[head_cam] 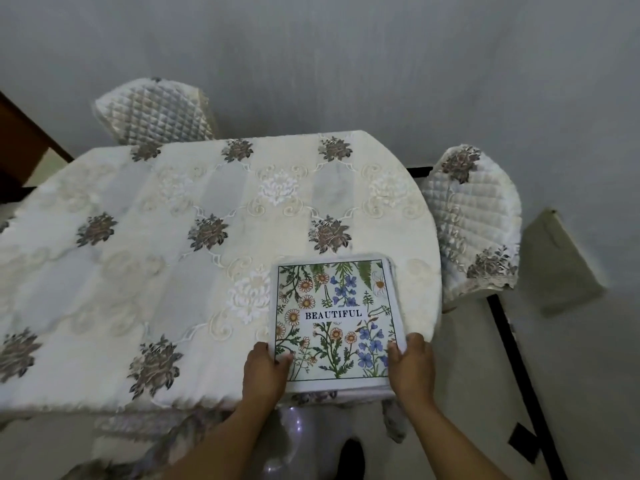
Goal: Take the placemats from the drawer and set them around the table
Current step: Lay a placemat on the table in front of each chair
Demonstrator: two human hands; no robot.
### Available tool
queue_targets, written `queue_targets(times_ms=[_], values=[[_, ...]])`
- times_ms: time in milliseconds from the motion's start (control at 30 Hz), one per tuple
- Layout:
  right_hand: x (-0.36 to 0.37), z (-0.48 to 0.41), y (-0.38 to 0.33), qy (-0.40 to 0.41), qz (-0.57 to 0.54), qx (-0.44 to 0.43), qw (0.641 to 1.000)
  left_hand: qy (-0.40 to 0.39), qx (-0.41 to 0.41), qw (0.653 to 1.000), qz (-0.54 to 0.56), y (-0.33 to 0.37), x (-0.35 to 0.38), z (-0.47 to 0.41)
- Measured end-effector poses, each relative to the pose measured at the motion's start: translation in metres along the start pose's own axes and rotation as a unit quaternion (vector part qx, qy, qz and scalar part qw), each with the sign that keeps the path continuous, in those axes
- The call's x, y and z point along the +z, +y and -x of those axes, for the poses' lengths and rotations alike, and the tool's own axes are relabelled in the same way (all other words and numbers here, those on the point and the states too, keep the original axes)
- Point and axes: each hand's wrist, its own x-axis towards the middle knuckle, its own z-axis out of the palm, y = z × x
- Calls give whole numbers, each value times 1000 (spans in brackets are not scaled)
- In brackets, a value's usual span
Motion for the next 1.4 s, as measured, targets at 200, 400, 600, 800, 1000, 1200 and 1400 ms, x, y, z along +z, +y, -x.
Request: queue_targets(times_ms=[200,400,600,800,1000,1200,1400], values=[[2,-2,-1,47,46,-49,997,45,11,997,-57,4,-1,-2],[-4,8,-20,44,-52,-39,997,38,27,999,20,9,-17,3],[12,62,-69,49,-86,-73,992,73,90,991,69,-19,-75,10],[81,175,-151,28,-107,-95,989,149,127,974,112,-138,-191,22],[163,301,-244,-11,-134,-120,984,212,130,965,88,-281,-316,36],[220,337,-315,-9,-128,-148,981,230,121,963,65,-337,-391,-8],[261,280,-359,8,-85,-156,984,221,123,965,68,-334,-393,-97]])
